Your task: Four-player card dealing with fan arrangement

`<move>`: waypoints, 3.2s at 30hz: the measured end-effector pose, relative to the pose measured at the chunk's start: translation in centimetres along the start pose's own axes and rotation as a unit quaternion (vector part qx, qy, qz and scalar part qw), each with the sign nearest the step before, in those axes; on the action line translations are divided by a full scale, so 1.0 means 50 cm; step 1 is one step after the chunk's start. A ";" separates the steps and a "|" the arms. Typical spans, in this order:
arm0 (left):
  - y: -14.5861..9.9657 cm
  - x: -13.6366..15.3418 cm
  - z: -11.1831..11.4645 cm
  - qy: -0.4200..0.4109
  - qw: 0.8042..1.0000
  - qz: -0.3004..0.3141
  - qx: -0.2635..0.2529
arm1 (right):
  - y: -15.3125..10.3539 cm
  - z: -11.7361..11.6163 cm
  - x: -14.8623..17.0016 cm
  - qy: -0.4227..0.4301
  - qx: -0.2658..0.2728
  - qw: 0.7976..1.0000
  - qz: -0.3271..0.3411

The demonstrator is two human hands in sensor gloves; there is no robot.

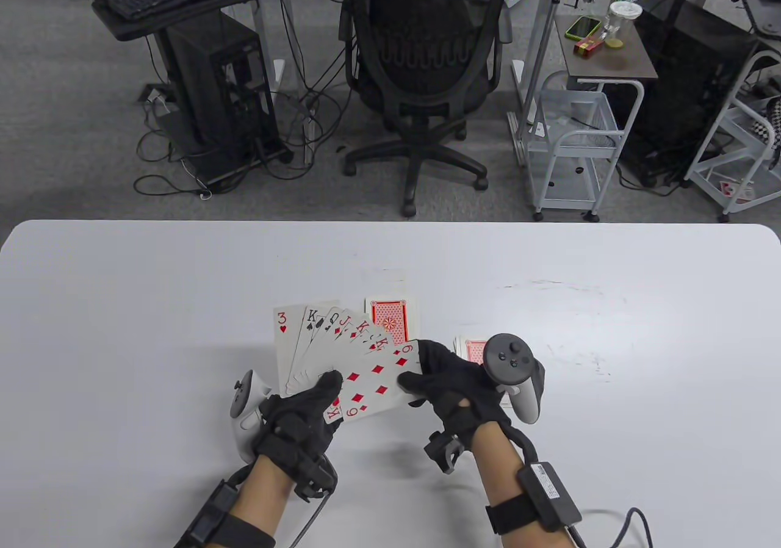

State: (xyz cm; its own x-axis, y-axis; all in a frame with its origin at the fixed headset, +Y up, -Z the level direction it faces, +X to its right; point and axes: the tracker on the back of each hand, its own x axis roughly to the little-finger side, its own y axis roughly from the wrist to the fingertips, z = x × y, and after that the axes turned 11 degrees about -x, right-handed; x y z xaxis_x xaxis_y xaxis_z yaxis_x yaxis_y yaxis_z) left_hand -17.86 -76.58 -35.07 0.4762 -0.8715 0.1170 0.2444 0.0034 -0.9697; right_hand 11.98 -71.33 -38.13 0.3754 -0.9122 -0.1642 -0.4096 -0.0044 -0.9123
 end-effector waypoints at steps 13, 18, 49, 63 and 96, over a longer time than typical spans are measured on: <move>0.000 0.019 0.025 0.163 0.980 -0.070 0.093 | -0.033 0.099 -0.073 0.013 0.107 0.978 0.179; 0.003 0.039 0.048 0.224 0.961 -0.100 0.128 | -0.040 0.096 -0.104 -0.007 0.106 0.971 0.212; -0.008 0.015 0.012 0.101 0.991 -0.064 0.052 | -0.008 0.000 -0.077 -0.079 -0.002 0.994 0.073; -0.024 0.007 -0.009 0.054 0.997 -0.019 -0.054 | -0.010 -0.057 -0.086 -0.119 0.013 0.986 0.112; -0.016 0.006 0.004 0.114 0.993 -0.025 -0.013 | -0.014 -0.042 -0.083 -0.092 0.059 0.988 0.105</move>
State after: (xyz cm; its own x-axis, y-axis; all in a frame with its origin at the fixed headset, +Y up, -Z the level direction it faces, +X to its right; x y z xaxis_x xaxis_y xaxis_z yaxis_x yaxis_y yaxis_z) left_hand -17.73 -76.76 -34.21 0.2596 -0.9587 0.1162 0.2404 -0.0523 -0.9693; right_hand 8.95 -68.43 -36.02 0.4424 -0.7977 -0.4098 -0.3981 0.2348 -0.8868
